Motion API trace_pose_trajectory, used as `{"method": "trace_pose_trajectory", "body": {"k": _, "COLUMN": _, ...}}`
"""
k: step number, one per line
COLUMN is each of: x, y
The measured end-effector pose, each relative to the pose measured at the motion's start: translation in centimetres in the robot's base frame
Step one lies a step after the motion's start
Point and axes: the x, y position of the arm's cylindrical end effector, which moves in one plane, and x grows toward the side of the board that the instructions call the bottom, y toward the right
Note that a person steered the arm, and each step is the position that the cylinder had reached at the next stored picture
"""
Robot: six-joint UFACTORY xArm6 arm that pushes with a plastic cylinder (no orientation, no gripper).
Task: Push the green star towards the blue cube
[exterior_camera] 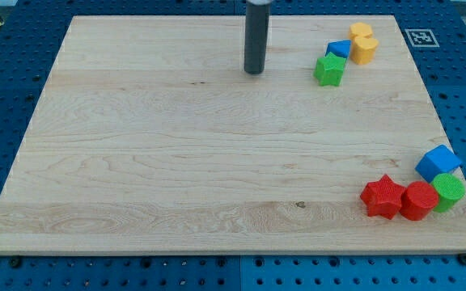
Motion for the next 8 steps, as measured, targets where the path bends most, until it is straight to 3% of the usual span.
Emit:
{"method": "trace_pose_trajectory", "body": {"k": 1, "x": -2.6, "y": 1.2}}
{"method": "trace_pose_trajectory", "body": {"k": 3, "x": 5.4, "y": 10.4}}
{"method": "trace_pose_trajectory", "body": {"k": 4, "x": 5.8, "y": 11.6}}
{"method": "trace_pose_trajectory", "body": {"k": 6, "x": 1.2, "y": 8.3}}
{"method": "trace_pose_trajectory", "body": {"k": 7, "x": 1.8, "y": 13.7}}
{"method": "trace_pose_trajectory", "body": {"k": 8, "x": 6.4, "y": 19.8}}
